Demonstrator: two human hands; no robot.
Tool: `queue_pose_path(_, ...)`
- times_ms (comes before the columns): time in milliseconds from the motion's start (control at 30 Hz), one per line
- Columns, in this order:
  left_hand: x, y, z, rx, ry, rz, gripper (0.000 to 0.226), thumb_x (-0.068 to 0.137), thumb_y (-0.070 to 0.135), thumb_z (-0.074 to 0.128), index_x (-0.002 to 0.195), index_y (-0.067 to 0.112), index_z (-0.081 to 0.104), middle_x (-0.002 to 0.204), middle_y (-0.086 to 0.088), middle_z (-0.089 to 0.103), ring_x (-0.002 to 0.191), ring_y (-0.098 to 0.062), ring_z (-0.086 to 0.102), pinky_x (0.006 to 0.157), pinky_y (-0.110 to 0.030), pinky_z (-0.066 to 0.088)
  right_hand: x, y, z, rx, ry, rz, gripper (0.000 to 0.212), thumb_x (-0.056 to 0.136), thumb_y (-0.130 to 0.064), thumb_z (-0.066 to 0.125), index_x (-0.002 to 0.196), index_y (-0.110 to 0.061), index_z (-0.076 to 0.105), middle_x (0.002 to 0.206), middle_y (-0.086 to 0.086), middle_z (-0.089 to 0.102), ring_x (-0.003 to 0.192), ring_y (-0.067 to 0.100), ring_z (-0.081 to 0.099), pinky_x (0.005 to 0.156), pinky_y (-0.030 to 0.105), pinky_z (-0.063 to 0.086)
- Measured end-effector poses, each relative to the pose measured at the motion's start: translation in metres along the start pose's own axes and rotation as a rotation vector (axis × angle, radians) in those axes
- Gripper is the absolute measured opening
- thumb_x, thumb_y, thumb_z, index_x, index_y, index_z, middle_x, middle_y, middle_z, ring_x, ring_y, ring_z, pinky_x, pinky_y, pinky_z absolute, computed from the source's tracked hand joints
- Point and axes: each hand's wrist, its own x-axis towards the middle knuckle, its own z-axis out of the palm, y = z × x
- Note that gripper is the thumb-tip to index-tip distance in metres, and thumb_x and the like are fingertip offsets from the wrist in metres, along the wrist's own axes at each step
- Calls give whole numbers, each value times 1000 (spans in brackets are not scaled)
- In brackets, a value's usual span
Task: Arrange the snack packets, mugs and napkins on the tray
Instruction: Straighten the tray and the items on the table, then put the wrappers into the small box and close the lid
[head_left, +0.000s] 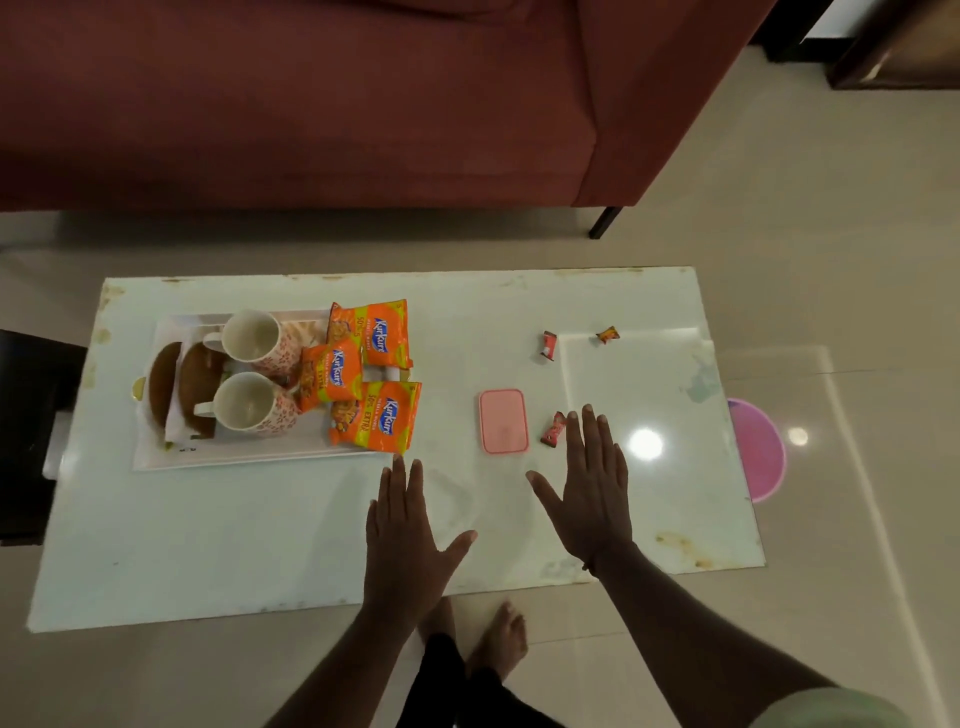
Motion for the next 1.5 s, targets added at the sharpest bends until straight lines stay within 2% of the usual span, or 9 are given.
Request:
queue_pose_path(133,5,-1,25,-43,-35,-90,125,59,79,63,154,22,4,164,-6,6,150,-28,11,115,-51,28,14,15,21,25,-32,19,87,95,-62,42,158,-27,-6,167,3,-13,154,25,-10,122,46,10)
queue_pose_path(300,9,-8,53,-78,-23,-149,133,50,75,72,152,27,2,163,-4,9,149,-28,15,113,-51,29,33,38,43,102,-148,-1,83,96,-43,55,157,-34,0,166,0,-14,154,27,-3,118,46,24)
queue_pose_path(467,21,-5,70,-121,87,-157,128,51,65,77,152,24,11,156,-4,25,143,-26,28,107,-49,36,61,54,54,42,-133,-79,70,94,-28,63,154,-31,27,163,10,15,142,33,32,103,45,45)
queue_pose_path(633,31,3,75,-142,173,-161,121,49,59,80,148,22,21,146,-3,37,134,-23,37,103,-45,41,84,62,62,60,-34,-203,37,90,-17,68,127,-17,63,135,11,54,114,34,53,85,43,57)
queue_pose_path(867,37,19,72,-173,179,-55,121,48,60,79,148,19,25,146,-1,39,134,-19,38,105,-38,39,112,63,58,226,75,-256,14,88,-8,67,102,-6,71,111,9,62,86,23,66,75,21,47)
queue_pose_path(933,40,23,70,-177,169,-32,120,50,61,79,148,17,26,147,-1,39,135,-18,38,105,-37,39,130,58,49,264,131,-256,14,87,-7,68,101,-6,71,108,7,62,82,21,64,72,21,49)
queue_pose_path(1033,45,26,69,-186,153,-4,118,52,62,77,148,17,26,148,-2,38,136,-18,38,107,-35,37,161,49,36,308,171,-214,18,86,-8,68,104,-6,70,111,9,61,88,22,63,75,28,53)
queue_pose_path(1267,50,28,70,-191,133,2,118,53,56,78,150,20,21,148,1,36,136,-17,35,107,-34,33,213,30,30,303,84,-41,49,78,-26,79,118,-4,62,130,11,48,112,24,53,86,20,37)
queue_pose_path(1500,47,30,72,-186,115,8,115,54,58,78,148,18,24,147,0,38,133,-18,38,105,-34,34,210,22,52,255,90,-19,19,89,-12,61,107,-7,66,122,9,50,107,28,52,83,23,40)
